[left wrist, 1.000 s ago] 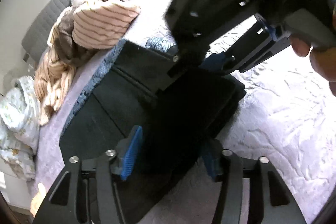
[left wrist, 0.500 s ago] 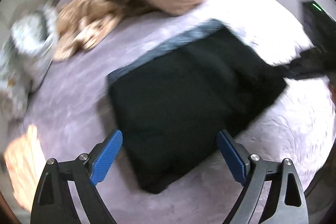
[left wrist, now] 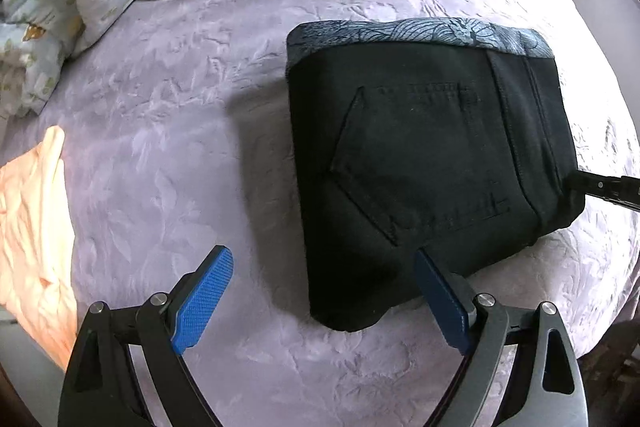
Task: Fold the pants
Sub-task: 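Fold the lifted end over the bundle and lower it with the right gripper, then open the right gripper and withdraw it from the folded trousers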
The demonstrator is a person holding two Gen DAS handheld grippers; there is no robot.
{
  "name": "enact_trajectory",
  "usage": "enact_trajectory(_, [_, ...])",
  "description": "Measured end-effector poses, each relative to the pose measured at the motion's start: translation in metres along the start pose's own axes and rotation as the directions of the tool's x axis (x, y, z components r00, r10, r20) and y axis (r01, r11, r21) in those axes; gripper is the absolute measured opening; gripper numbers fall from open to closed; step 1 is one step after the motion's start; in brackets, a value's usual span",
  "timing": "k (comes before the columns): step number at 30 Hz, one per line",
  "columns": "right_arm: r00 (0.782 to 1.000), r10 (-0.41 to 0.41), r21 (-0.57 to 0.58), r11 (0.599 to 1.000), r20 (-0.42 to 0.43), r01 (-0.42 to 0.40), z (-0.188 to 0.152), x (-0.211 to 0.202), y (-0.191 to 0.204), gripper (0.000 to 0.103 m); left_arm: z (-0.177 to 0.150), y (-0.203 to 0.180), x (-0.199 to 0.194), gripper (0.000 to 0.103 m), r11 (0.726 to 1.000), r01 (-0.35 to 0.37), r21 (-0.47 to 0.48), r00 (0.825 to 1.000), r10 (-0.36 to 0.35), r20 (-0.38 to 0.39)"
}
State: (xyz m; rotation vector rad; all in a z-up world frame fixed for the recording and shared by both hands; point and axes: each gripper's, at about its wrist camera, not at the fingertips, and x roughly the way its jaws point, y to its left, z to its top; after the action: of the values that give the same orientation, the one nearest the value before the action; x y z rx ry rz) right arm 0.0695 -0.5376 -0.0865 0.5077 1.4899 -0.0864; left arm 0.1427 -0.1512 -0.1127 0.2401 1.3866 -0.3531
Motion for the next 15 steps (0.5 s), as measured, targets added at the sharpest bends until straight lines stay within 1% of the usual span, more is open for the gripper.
enact_trajectory(1, [1.0,-0.001,0.005,1.0,0.001,0.001,-0.001,-0.001,0.0,0.022,-0.001,0.0,-0.002,0.092,1.0,0.0,-0.002,1.0,0.0,0.001])
enact_trajectory(4, [1.0,-0.011,0.02,1.0,0.0,0.011,-0.001,-0.001,0.003,0.022,-0.002,0.002,-0.003,0.092,1.0,-0.006,-0.006,1.0,0.006,-0.002])
enact_trajectory(5, [1.0,-0.018,0.024,1.0,0.0,0.018,-0.003,-0.003,0.001,0.022,-0.003,0.003,-0.003,0.096,1.0,-0.007,-0.006,1.0,0.007,-0.011])
enact_trajectory(6, [1.0,-0.028,0.028,0.999,0.002,0.028,-0.005,-0.005,0.002,0.022,-0.003,0.003,-0.003,0.102,1.0,-0.007,-0.005,1.0,0.006,-0.017])
enact_trajectory(10, [0.999,-0.049,0.044,0.998,0.0,0.049,-0.015,-0.013,0.0,0.023,-0.005,0.003,-0.006,0.102,1.0,-0.007,0.003,1.0,0.007,-0.019])
enact_trajectory(12, [0.997,-0.077,0.043,0.996,0.004,0.076,-0.022,-0.018,0.001,0.023,-0.006,0.002,-0.007,0.102,1.0,-0.008,0.005,1.0,0.008,-0.026])
enact_trajectory(14, [0.995,-0.1,0.04,0.994,0.009,0.1,-0.028,-0.023,0.004,0.025,-0.007,0.001,-0.008,0.102,1.0,-0.011,0.007,0.999,0.012,-0.033])
enact_trajectory(15, [0.994,-0.106,0.044,0.993,0.013,0.105,-0.032,-0.026,0.005,0.029,-0.007,0.0,-0.009,0.102,1.0,-0.012,0.008,0.999,0.012,-0.035])
